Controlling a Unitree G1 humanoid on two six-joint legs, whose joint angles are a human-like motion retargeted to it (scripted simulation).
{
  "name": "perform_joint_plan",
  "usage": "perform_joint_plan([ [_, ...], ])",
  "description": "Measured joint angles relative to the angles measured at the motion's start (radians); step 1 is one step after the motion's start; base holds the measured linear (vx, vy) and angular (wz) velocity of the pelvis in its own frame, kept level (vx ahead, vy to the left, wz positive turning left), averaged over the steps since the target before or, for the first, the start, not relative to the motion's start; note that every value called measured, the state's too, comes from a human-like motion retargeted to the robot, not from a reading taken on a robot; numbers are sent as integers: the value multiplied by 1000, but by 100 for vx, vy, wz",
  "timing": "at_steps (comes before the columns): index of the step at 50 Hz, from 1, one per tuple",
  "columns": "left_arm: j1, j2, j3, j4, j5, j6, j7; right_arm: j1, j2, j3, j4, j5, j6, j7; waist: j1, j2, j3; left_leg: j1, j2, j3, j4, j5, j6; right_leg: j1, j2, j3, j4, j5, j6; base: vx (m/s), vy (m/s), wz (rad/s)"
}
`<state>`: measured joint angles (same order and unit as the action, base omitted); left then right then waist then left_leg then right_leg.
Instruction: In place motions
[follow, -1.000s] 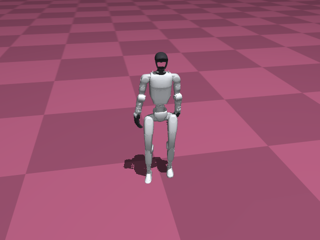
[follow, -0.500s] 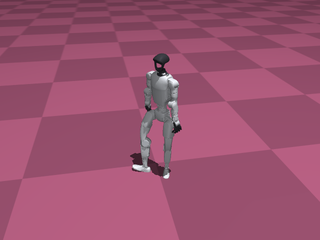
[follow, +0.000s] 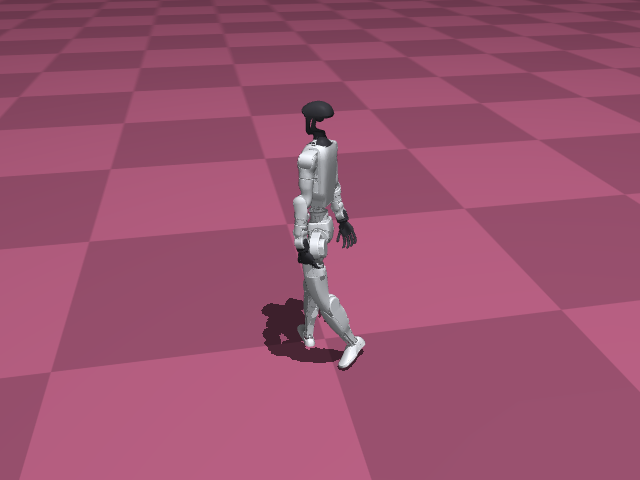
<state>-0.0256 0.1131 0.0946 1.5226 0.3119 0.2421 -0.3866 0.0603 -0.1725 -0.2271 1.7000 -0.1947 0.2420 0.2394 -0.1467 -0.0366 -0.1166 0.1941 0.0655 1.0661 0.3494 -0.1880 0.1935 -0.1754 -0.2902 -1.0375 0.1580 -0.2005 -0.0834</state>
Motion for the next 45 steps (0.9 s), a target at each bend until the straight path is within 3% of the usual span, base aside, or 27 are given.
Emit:
perform_joint_plan([
  [2,24,12,12,-19,-25,-13,-5,-7,10,22,0,-48,-3,0,82,-49,41,14,80,-91,211,13,68,34,15,123,14,-28,1,49,-35,-315],
  [5,33,21,24,-32,-40,-19,-24,-53,18,51,-22,-148,-10,22,153,-43,86,-131,168,-358,480,31,68,54,88,220,-9,-25,-27,27,-27,-257],
  [7,34,10,33,-17,-41,-18,-22,-74,18,92,-78,-202,-14,47,161,-33,89,-259,105,-517,518,57,68,38,100,271,-40,13,-38,6,-2,-178],
  [12,27,4,52,31,-46,-4,-26,-143,19,202,-217,-312,-51,106,173,-3,121,-365,163,-597,485,-24,68,53,175,378,-82,48,-55,13,-7,-180],
  [15,28,-19,47,37,-40,-3,-26,-161,16,223,-283,-379,-72,118,161,-4,108,-461,11,-717,262,40,68,35,136,393,-122,110,-31,7,25,-100],
  [17,27,-25,43,40,-39,-2,-22,-162,18,229,-310,-397,-82,120,170,11,98,-490,-64,-863,81,111,1,28,148,411,-134,128,-23,19,20,-116],
  [20,22,-27,40,46,-43,1,-19,-155,24,233,-316,-384,-88,124,204,61,113,-470,-100,-1107,-149,243,-164,62,227,459,-146,129,-23,30,13,-149],
  [21,29,-30,44,44,-46,1,-19,-147,25,238,-306,-377,-86,128,206,65,113,-450,-112,-1126,-189,268,-180,73,236,490,-143,129,-20,35,14,-108],
  [22,36,-33,51,42,-47,2,-22,-142,25,240,-293,-373,-83,133,190,71,109,-431,-101,-1094,-211,270,-191,80,242,507,-139,127,-16,36,18,-19],
  [25,48,-45,95,31,-41,8,-52,-136,30,235,-241,-387,-56,137,86,96,64,-377,20,-726,-208,200,-190,68,232,480,-122,125,0,28,13,16],
  [27,42,-40,113,22,-56,9,-54,-137,39,231,-201,-352,-48,100,56,102,68,-372,-22,-862,-238,226,-195,75,240,476,-117,123,1,12,5,-46],
  [30,29,-23,114,4,-71,5,-56,-135,29,227,-123,-272,-64,72,66,88,88,-320,-34,-806,-267,221,-173,87,232,530,-99,120,14,15,10,-85],
  [35,35,-2,111,-19,-50,20,-47,-73,14,194,-46,-308,-20,68,85,71,40,-283,-59,-781,-292,208,-153,93,216,539,-98,120,35,22,9,-40],
  [45,43,-21,160,14,-126,19,-57,-35,7,177,-40,-334,-23,49,72,61,24,-233,-91,-776,-320,190,-136,105,200,574,-86,118,68,8,4,-17],
])
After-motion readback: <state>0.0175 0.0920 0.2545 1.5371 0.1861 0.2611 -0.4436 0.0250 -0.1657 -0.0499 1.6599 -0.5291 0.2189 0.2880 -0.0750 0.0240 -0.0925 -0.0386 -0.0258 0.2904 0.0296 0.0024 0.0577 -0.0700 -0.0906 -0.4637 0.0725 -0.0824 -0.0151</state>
